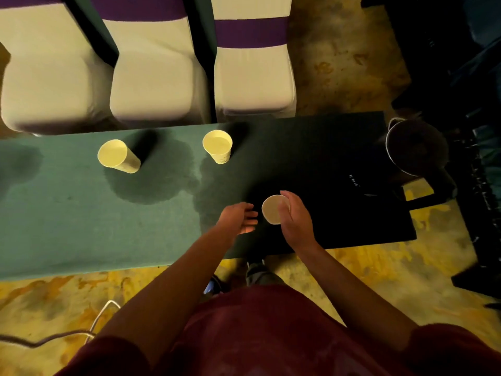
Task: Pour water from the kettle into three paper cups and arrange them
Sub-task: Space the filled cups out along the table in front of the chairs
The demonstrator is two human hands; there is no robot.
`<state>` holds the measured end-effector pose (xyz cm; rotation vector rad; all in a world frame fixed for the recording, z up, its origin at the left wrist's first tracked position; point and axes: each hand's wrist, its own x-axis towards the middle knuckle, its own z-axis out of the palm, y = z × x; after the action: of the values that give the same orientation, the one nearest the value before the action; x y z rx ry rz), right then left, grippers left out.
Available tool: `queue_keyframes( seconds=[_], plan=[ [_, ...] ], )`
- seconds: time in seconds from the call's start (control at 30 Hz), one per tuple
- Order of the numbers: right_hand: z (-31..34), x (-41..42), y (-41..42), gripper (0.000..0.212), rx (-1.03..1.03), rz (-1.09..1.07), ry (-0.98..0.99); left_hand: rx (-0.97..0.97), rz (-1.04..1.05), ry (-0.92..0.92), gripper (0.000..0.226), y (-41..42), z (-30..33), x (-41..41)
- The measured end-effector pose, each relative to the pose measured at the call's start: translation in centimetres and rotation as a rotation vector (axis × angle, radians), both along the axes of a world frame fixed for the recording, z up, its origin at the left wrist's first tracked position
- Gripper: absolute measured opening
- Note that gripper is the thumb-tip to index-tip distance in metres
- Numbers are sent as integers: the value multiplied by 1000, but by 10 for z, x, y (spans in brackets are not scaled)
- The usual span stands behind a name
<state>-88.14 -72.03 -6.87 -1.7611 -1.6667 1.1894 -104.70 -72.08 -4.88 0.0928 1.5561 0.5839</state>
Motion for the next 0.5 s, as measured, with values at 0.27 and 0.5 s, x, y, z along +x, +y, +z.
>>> queue_keyframes(
  seconds=[0.27,0.5],
  plan=[
    [-9,11,13,51,10,57,-76,-15,40,-38,35,10,0,-4],
    [-3,10,22,40,48,84,-105,-28,35,-20,34,11,-4,-4]
  ],
)
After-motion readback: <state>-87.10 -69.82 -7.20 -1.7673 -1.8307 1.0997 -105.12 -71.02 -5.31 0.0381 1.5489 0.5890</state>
